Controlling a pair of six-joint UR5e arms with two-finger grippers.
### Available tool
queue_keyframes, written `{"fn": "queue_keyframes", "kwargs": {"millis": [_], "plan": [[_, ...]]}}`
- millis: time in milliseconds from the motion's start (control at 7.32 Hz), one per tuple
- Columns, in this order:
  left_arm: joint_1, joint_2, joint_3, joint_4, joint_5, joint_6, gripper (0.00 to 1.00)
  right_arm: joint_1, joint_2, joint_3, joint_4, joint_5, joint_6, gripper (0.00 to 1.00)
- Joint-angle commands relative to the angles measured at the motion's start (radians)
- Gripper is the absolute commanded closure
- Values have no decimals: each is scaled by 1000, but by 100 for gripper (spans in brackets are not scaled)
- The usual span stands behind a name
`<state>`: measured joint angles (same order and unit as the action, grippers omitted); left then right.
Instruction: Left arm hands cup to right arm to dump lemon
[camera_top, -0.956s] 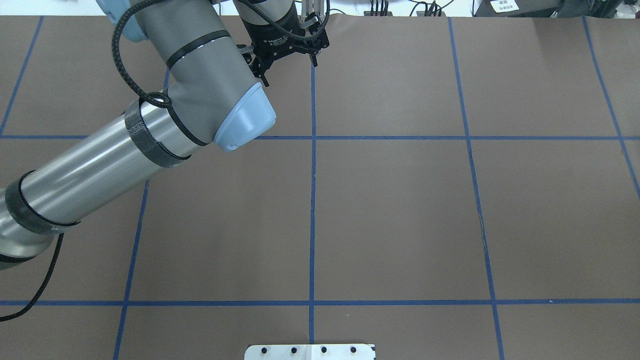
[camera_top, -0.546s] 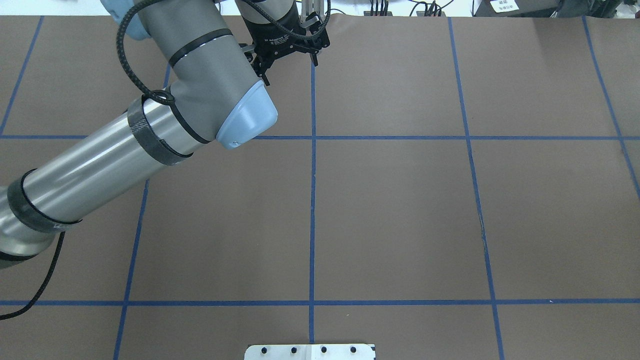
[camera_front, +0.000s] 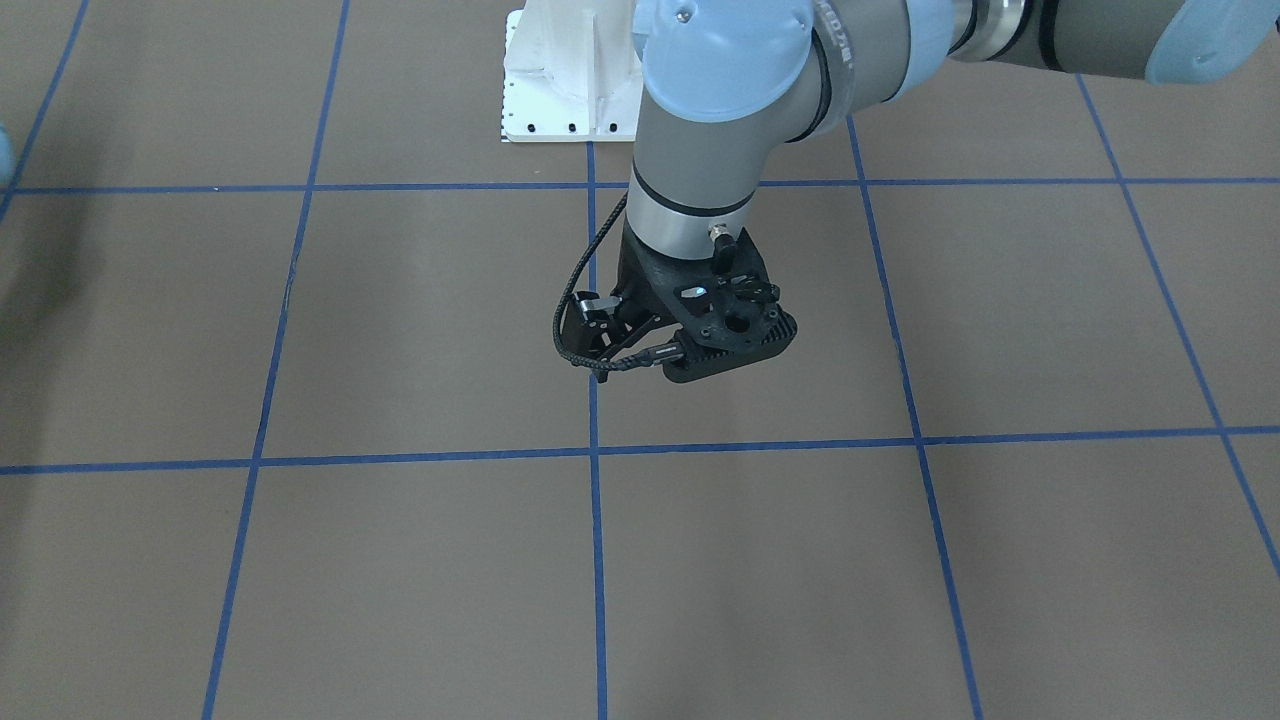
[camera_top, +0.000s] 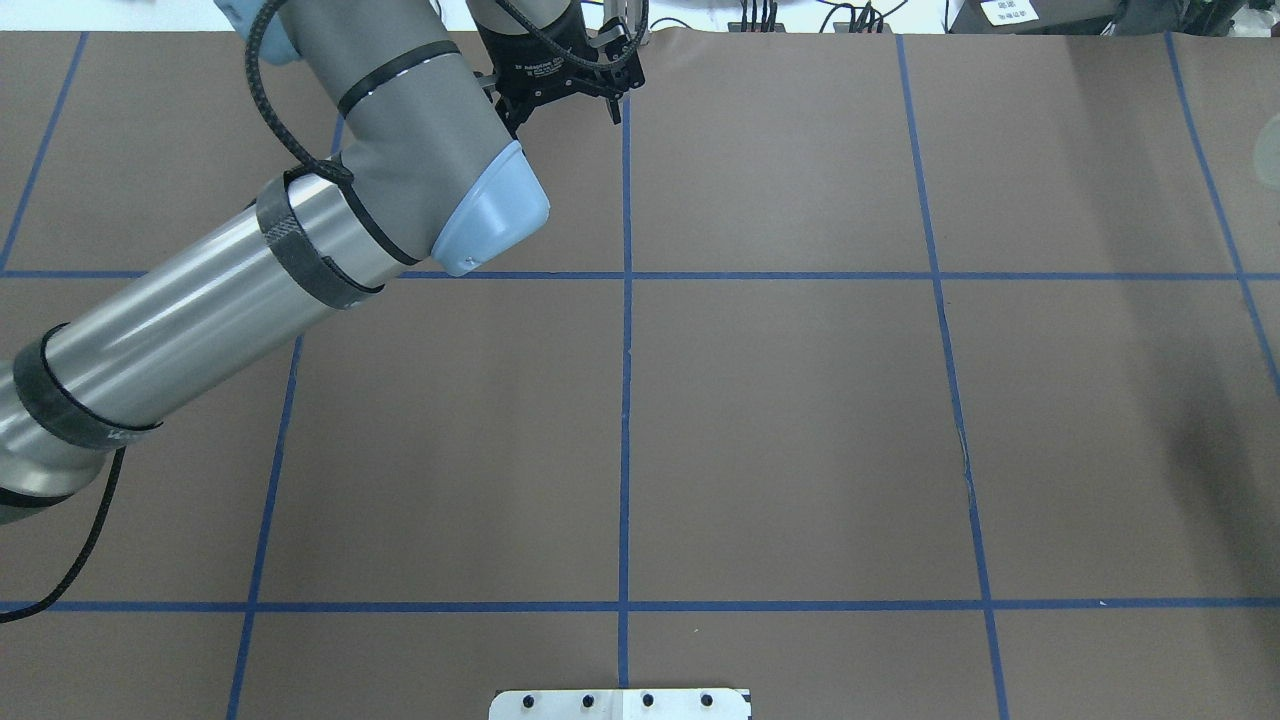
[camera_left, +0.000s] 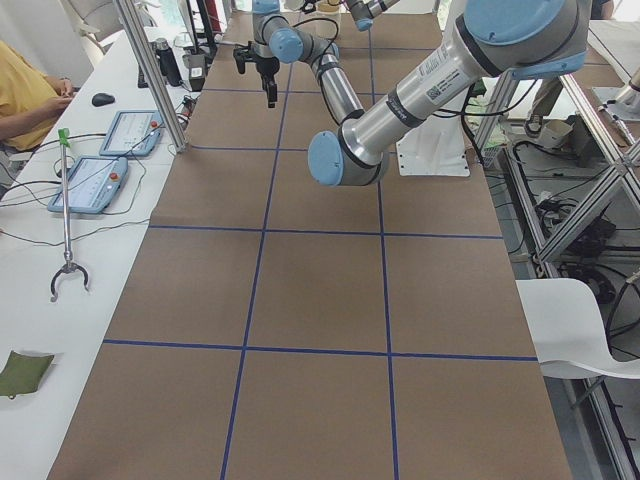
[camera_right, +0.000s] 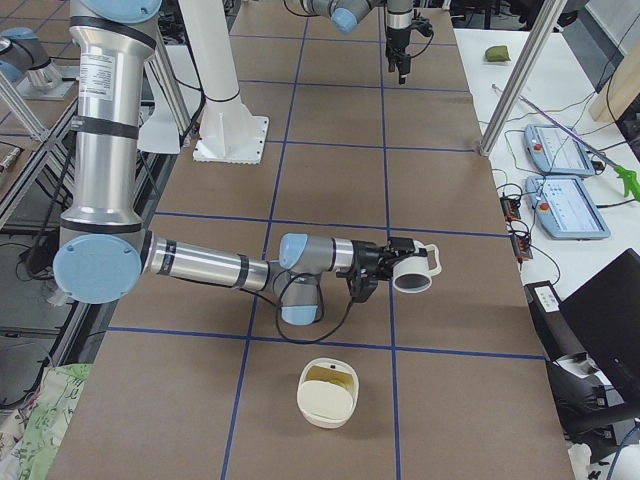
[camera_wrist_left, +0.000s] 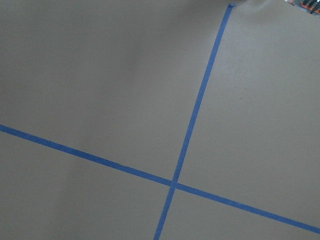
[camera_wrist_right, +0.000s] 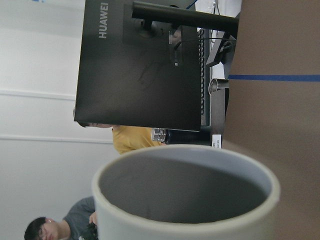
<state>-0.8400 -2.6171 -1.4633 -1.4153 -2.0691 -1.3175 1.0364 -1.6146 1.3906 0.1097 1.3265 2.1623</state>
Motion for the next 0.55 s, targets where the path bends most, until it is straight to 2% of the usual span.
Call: {"fn": "queue_keyframes", "kwargs": {"millis": [0,137,273,410], "plan": [[-21,-1,32,-19,-3,32,0,-105,181,2,-151,-65,-441,76],[-19,-9,69,-52,-8,30,0,-178,230,-1,-183,-131,-631,76],[-16,-32,102,-56,-9,30,0,-267,289,4,-262,-227,-812,76],[-16,-76,139,-54,-11,27,0,-377,353,1,-306,-351,-914,76]]}}
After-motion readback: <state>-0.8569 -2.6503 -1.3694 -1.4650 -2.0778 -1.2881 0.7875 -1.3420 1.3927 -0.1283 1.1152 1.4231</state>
